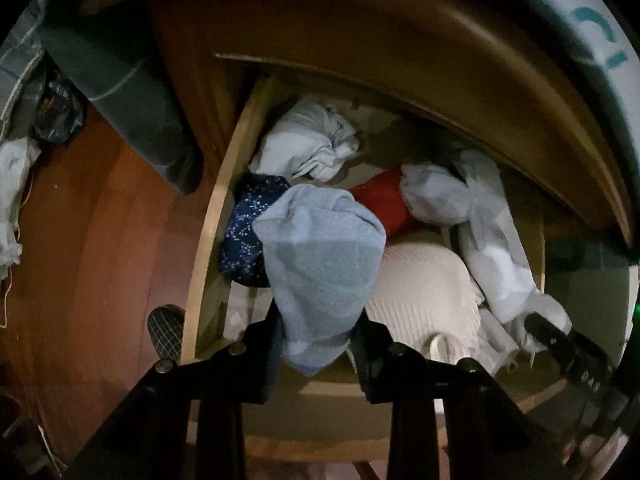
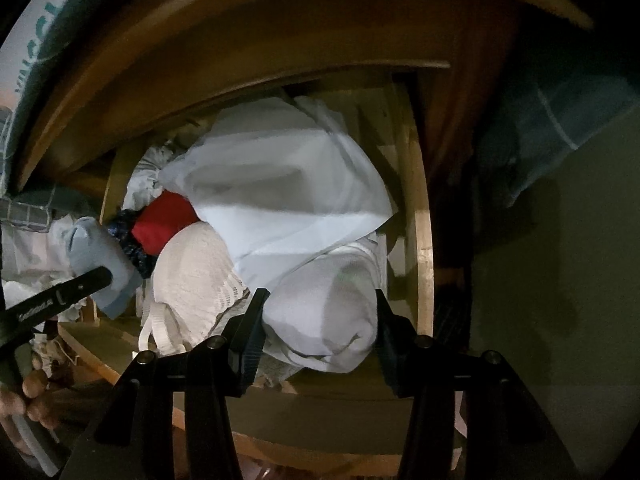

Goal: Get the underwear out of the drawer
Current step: 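Lift the white sock with the right tool and drop it into the white box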

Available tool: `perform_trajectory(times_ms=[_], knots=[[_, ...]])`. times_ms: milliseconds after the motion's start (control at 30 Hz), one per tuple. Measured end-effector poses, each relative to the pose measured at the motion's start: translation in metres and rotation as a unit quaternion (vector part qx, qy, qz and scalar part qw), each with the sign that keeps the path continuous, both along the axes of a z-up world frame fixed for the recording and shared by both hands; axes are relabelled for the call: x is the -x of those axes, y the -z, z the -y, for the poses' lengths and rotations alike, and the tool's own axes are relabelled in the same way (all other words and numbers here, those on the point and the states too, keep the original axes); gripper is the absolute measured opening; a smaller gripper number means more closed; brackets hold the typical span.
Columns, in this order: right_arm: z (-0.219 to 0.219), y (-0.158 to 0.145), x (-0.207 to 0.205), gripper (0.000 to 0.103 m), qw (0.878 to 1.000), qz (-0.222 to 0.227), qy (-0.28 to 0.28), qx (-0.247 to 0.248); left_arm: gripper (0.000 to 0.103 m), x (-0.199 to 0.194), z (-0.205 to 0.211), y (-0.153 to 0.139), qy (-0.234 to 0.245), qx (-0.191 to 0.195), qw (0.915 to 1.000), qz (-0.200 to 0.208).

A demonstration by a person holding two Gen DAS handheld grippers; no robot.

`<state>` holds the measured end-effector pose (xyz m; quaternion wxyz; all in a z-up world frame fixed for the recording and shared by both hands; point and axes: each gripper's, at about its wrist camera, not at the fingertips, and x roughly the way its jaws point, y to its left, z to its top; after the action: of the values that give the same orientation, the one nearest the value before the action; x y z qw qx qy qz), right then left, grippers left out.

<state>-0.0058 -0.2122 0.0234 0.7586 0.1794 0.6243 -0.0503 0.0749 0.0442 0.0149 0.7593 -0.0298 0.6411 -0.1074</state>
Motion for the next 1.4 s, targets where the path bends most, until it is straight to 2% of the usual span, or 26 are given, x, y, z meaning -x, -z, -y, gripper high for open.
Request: perform_trajectory(times_ms=[267,367,433,467,600,867,1067,1233,1400], knots=[[0.003,-0.015,0.009,0.046,1.000,0.023,0.018,-0.004,0.031,0.010,-0.013,-0.014,0.008,0.014,0.9986,0.051],[0.002,-0.015,0.014,0.046,1.000,0.012,0.021,-0.013,0.031,0.008,-0.018,-0.008,-0.008,0.018,0.9990,0.041],[0.001,-0.016,0.016,0.046,1.000,0.004,0.020,-0.014,0.031,0.006,-0.025,-0.006,-0.022,0.049,0.9981,0.029],[0.000,-0.017,0.017,0.046,1.000,0.000,0.019,-0.011,0.031,0.007,-0.026,-0.007,-0.026,0.052,0.9978,0.030],[-0.005,-0.032,0.021,0.046,1.000,0.001,0.009,0.004,0.031,0.011,-0.024,-0.017,-0.014,0.040,0.9973,0.060],[-0.013,-0.070,0.022,0.046,1.000,0.022,-0.002,0.015,0.031,0.010,-0.026,-0.020,-0.013,0.056,0.9964,0.062],[-0.026,-0.124,0.017,0.046,0.997,0.060,-0.027,0.029,0.031,0.013,-0.025,-0.022,-0.008,0.052,0.9962,0.069],[-0.038,-0.194,0.005,0.046,0.990,0.123,-0.047,0.048,0.031,0.016,-0.025,-0.026,-0.006,0.054,0.9957,0.075],[-0.046,-0.261,-0.025,0.046,0.977,0.195,-0.058,0.066,0.031,0.017,-0.022,-0.028,0.000,0.049,0.9952,0.085]])
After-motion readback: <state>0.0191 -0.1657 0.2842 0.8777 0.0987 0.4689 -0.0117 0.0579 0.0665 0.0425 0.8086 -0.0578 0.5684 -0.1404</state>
